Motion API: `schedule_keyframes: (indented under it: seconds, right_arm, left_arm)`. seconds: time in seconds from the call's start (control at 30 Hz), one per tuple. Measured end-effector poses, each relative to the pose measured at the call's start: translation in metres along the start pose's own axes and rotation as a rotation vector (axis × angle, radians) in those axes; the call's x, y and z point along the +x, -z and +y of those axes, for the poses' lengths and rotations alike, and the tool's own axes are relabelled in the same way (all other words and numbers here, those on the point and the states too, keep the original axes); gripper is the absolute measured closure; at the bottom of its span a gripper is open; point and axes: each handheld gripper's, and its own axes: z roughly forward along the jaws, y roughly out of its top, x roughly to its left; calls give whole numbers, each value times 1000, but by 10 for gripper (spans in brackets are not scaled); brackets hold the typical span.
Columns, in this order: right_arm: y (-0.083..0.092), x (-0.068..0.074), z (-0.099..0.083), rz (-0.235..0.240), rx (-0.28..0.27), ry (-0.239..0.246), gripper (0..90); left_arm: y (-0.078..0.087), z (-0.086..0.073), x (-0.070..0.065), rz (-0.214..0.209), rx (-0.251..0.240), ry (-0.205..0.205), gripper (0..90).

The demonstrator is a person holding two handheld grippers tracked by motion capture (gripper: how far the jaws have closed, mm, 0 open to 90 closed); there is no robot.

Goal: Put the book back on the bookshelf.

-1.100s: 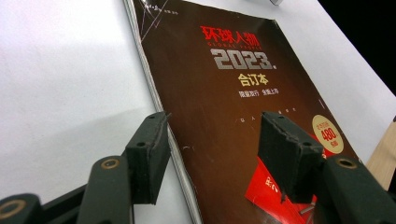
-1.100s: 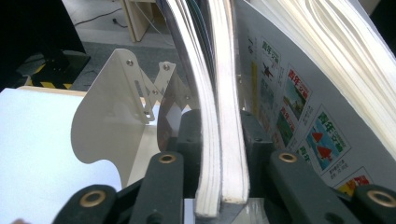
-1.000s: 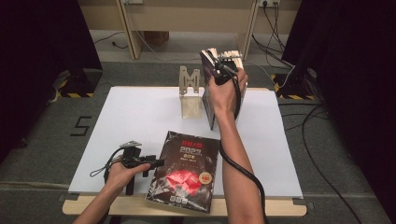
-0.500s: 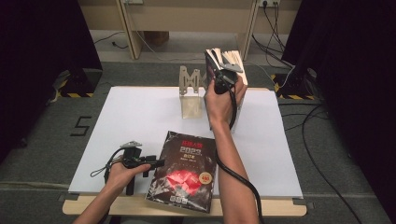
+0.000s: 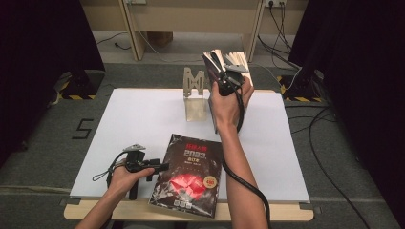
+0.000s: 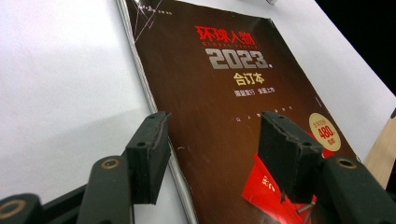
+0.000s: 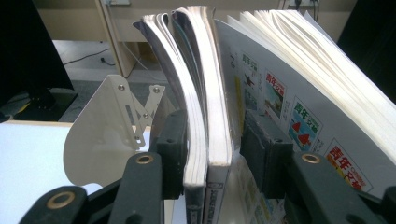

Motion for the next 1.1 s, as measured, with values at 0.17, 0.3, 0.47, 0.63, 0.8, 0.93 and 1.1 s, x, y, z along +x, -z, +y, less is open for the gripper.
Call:
schedule_keyframes:
  seconds: [0.17,0.3,0.47,0.63,0.8,0.93,1.1]
  right_arm:
    - [5,-1,1,38,5,-4,597]
    - [8,-2,2,52,0,5,593]
    - [7,-3,5,54,24,8,643]
    - [4,-3,12,43,71,16,698]
    - [0,-4,17,22,102,-34,762]
    - [-1,-5,20,12,106,-113,764]
    - [-1,-5,19,-2,109,-119,757]
  left_arm:
    - [-1,0,0,-5,2,0,423]
    - [-1,0,-1,-6,1,-1,423]
    - [-1,0,-1,-8,3,-3,424]
    - [-1,0,-1,-7,0,-3,424]
    - [-1,1,-1,-6,0,-6,424]
    - [-2,0,0,-7,3,-5,424]
    - [-1,1,0,-7,-1,-8,424]
